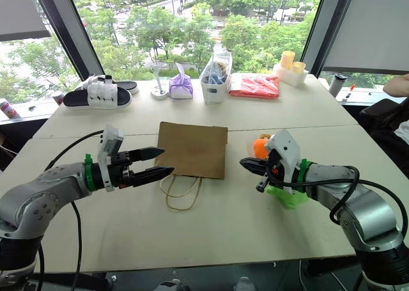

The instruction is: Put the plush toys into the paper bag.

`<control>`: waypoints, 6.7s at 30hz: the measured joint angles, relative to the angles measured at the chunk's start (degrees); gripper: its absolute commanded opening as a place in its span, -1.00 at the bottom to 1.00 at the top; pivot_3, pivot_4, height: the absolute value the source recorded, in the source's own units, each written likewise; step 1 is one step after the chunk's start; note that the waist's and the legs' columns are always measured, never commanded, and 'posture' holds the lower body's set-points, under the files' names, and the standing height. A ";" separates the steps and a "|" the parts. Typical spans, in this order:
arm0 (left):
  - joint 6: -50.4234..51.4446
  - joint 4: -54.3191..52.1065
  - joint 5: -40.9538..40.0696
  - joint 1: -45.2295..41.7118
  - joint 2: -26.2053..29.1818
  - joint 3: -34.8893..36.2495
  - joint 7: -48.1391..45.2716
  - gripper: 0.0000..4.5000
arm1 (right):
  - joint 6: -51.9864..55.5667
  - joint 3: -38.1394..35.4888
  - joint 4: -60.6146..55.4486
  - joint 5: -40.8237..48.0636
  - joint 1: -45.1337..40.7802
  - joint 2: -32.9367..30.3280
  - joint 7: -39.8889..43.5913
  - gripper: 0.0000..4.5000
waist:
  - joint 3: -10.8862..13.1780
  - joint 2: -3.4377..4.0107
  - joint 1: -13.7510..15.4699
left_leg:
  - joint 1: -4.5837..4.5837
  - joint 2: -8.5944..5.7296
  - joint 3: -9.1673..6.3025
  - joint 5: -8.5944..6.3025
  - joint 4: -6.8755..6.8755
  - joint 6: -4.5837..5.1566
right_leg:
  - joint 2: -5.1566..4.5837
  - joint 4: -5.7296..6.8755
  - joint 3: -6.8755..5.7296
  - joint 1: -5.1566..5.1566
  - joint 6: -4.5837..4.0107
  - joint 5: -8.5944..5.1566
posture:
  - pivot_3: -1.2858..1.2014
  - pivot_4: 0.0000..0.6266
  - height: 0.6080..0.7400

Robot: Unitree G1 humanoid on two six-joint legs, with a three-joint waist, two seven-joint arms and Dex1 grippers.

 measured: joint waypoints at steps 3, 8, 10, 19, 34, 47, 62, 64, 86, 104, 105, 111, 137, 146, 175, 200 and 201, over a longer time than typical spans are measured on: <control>-0.01 0.01 0.43 0.00 0.00 0.00 -0.61 0.97 | 0.01 0.22 0.00 0.02 -0.05 0.22 -0.01 -1.00 | 0.00 0.00 0.00 | 0.00 0.00 0.00 0.00 0.00 0.00 | 0.00 0.00 0.00 0.00 0.00 0.00 | 0.03 -0.52 1.00; -6.57 1.85 7.09 2.22 4.73 -2.47 -7.11 0.97 | -0.74 0.84 0.38 -0.43 -1.19 0.22 1.04 -1.00 | 0.00 0.01 -0.23 | 0.02 0.00 0.04 0.00 -0.07 0.00 | 0.01 -0.01 0.00 -0.02 0.00 0.00 | 0.03 -0.52 1.00; -12.40 4.67 12.33 3.81 8.80 -4.62 -12.83 0.97 | -0.75 1.12 0.73 -0.71 -1.22 0.22 1.20 -1.00 | 0.01 0.02 -0.30 | 0.01 0.02 0.05 0.00 -0.08 0.00 | 0.01 0.00 0.00 -0.05 -0.06 -0.03 | 0.03 -0.52 1.00; -37.19 19.23 28.68 1.22 9.29 -11.53 -25.37 0.97 | -1.84 2.05 0.40 -2.28 -0.47 0.34 0.29 -1.00 | 0.02 0.02 0.15 | -0.04 0.11 0.03 0.00 -0.01 0.00 | -0.03 -0.05 -0.01 -0.03 -0.04 -0.02 | 0.03 -0.52 1.00; -58.66 37.44 38.60 -7.93 -4.72 -16.25 -24.91 -0.30 | -0.68 2.05 -2.82 -2.67 1.69 0.45 -2.23 -1.00 | 0.02 0.01 -0.02 | -0.04 0.01 0.02 0.00 -0.01 0.01 | -0.02 -0.01 -0.04 -0.06 0.03 0.02 | 0.03 -0.52 1.00; -31.95 28.47 26.08 -15.49 -8.38 -11.68 -20.10 -0.99 | 1.60 12.25 -6.30 -7.63 5.35 12.66 -12.79 -1.00 | 0.02 0.00 -0.54 | 0.00 -0.04 -0.08 0.00 0.07 0.00 | 0.01 0.12 -0.06 -0.04 0.04 0.02 | 0.03 -0.52 1.00; -11.04 17.37 14.69 -17.27 -11.11 -6.21 -10.48 -0.99 | -10.78 23.46 33.11 -27.80 -12.51 39.14 -30.60 -1.00 | 0.01 0.01 -1.68 | 0.01 -0.07 -0.24 0.26 -0.07 -0.44 | 0.06 0.24 -0.04 -0.16 0.03 0.02 | 0.03 -0.52 1.00; -9.30 17.35 13.27 -19.17 -11.53 -4.38 -8.10 -0.99 | -11.99 23.43 34.79 -29.07 -13.22 39.69 -30.86 -1.00 | 0.01 0.01 -1.66 | 0.01 -0.10 -0.27 0.27 -0.05 -0.46 | 0.06 0.23 -0.03 -0.15 0.03 0.02 | 0.03 -0.52 1.00; -12.22 20.69 12.67 -22.84 -17.30 -0.33 2.04 -0.99 | -5.36 18.69 19.57 -30.39 -7.47 35.41 -24.35 -1.00 | -0.01 0.01 -1.64 | -0.04 -0.20 -0.28 0.32 -0.04 -0.55 | 0.05 0.25 -0.03 -0.17 0.04 0.02 | 0.03 -0.52 1.00; -13.46 16.23 13.67 -17.63 -17.72 -3.78 -1.38 -1.00 | 16.92 -3.84 -14.16 -20.69 15.55 10.22 -15.90 0.99 | -0.02 0.00 -1.22 | -0.02 -0.21 -0.23 0.15 0.01 -0.24 | 0.01 0.15 -0.04 -0.02 0.03 0.02 | 0.03 -0.52 1.00; -13.46 16.24 13.69 -17.62 -17.72 -3.82 -1.44 -1.00 | 15.65 -3.26 -12.96 -21.42 16.45 9.46 -16.11 0.99 | -0.02 -0.01 -1.21 | -0.02 -0.21 -0.23 0.15 0.02 -0.24 | 0.01 0.14 -0.04 -0.01 0.03 0.02 | 0.03 -0.52 1.00; -13.72 16.21 13.78 -17.62 -17.77 -3.90 -1.19 -1.00 | 3.31 1.45 -2.40 -28.25 17.72 7.07 -19.12 0.99 | -0.02 -0.02 -1.20 | 0.01 -0.21 -0.23 0.15 0.04 -0.24 | 0.01 0.14 -0.04 0.05 0.03 0.02 | 0.03 -0.52 1.00; -10.44 14.66 10.76 -17.24 -16.95 -3.76 -0.79 -1.00 | 4.03 12.93 -0.42 -18.61 -6.42 19.98 -12.87 -0.96 | -0.02 -0.04 -1.00 | -0.05 -0.27 -0.32 0.24 0.06 -0.40 | -0.03 0.08 -0.05 0.04 0.03 0.02 | 0.03 -0.52 1.00; -4.63 8.91 3.72 -17.58 -18.28 -3.65 1.22 -1.00 | -6.90 21.18 19.14 -23.24 -15.48 30.43 -13.85 -0.96 | -0.02 -0.03 -1.70 | -0.03 -0.23 -0.33 0.31 -0.05 -0.53 | 0.00 0.20 -0.05 -0.10 0.03 0.02 | 0.03 -0.52 1.00; -7.09 9.64 5.47 -15.68 -16.70 -3.77 2.78 -1.00 | -0.42 -0.11 9.75 -22.26 -9.29 10.96 -10.60 0.85 | -0.03 -0.05 -1.28 | 0.02 -0.25 -0.23 0.16 0.00 -0.26 | -0.02 0.12 -0.04 0.04 0.03 0.02 | 0.03 -0.52 1.00; -7.50 9.23 6.45 -15.68 -16.79 -3.90 3.72 -1.00 | -24.27 3.93 50.78 -29.98 -19.17 21.33 -20.66 -0.99 | -0.01 0.02 -1.57 | 0.00 -0.22 -0.14 0.32 -0.05 -0.54 | -0.01 0.15 0.07 -0.08 0.03 0.03 | 0.03 -0.52 1.00; -7.65 9.56 6.48 -15.75 -16.74 -3.78 3.67 -1.00 | -22.81 3.82 46.06 -29.14 -17.21 20.86 -19.65 -0.99 | -0.01 0.02 -1.46 | -0.03 -0.23 -0.20 0.32 -0.05 -0.54 | -0.01 0.16 0.05 -0.10 0.03 0.02 | 0.03 -0.52 1.00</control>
